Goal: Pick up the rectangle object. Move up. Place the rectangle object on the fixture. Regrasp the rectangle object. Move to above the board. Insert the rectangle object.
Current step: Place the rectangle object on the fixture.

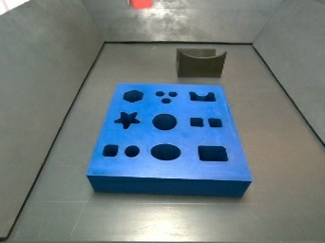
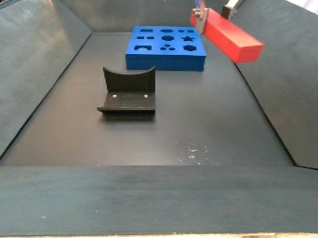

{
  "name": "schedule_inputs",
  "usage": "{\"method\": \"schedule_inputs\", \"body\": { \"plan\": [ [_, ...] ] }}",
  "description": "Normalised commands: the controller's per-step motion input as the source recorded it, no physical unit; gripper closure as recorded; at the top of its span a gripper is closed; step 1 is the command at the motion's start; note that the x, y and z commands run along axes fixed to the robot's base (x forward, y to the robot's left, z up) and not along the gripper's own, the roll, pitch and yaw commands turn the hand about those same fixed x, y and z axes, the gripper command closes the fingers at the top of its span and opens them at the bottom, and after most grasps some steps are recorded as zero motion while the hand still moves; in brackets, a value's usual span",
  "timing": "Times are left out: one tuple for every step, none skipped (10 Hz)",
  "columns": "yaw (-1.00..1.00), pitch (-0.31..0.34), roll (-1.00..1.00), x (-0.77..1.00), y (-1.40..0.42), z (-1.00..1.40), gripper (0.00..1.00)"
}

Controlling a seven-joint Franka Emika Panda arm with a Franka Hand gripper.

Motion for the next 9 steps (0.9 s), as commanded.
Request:
{"method": "schedule_inputs", "body": {
  "plan": [
    [-1.00, 0.150, -0.03, 1.00, -0.20, -0.20, 1.00],
    [-1.00, 0.161, -0.06, 1.00, -0.18, -0.18, 1.00],
    [-0.83, 0.160, -0.09, 1.00, -0.16, -0.16, 1.00],
    [-0.59, 0.146, -0.10, 1.00, -0.15, -0.15, 1.00],
    [-0.34, 0.131, -0.12, 1.00, -0.12, -0.13, 1.00],
    [-0.20, 0.123, -0.13, 1.00, -0.11, -0.12, 1.00],
    [-0.13, 0.119, -0.14, 1.00, -0.10, -0.11, 1.00],
    [-0.08, 0.117, -0.14, 1.00, -0.08, -0.10, 1.00],
    [-0.06, 0.116, -0.14, 1.00, -0.07, -0.09, 1.00]
  ]
}}
